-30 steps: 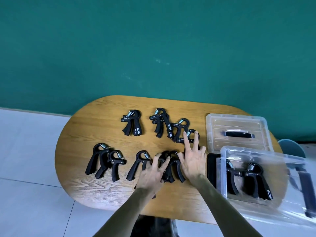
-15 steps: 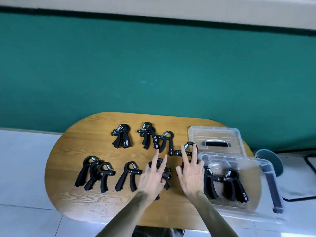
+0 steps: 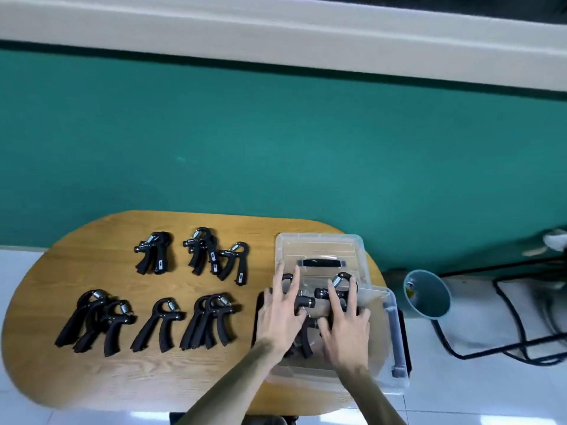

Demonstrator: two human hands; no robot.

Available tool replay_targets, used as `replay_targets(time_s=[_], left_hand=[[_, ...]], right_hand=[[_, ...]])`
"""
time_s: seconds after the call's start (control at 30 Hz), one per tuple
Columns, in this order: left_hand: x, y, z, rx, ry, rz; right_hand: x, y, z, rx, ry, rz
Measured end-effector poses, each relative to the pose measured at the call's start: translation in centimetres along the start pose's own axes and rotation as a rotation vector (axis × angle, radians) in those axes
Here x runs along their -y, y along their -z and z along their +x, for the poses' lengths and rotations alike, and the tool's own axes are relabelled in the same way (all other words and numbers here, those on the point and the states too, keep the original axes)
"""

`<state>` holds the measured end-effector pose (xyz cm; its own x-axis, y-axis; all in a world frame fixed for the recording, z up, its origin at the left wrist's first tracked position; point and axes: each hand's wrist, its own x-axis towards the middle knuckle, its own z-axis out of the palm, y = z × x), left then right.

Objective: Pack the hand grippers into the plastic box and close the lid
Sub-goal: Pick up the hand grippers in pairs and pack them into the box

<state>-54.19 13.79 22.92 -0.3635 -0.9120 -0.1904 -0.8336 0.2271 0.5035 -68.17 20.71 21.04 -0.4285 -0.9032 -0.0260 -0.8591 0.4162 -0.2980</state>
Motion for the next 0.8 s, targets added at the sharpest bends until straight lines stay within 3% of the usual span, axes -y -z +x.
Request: replay_targets(time_s=[0.33,0.8], left_hand=[[-4.2,-7.0,-2.5,0.136,0.041,0.053],[-0.4,-14.4,0.6,0.288,0.221,0.049]], right_hand=[[-9.1,-1.4,-3.0,0.170,0.001,0.070],[-11.7,-7.8,0.6,0.465,0.016,0.009]])
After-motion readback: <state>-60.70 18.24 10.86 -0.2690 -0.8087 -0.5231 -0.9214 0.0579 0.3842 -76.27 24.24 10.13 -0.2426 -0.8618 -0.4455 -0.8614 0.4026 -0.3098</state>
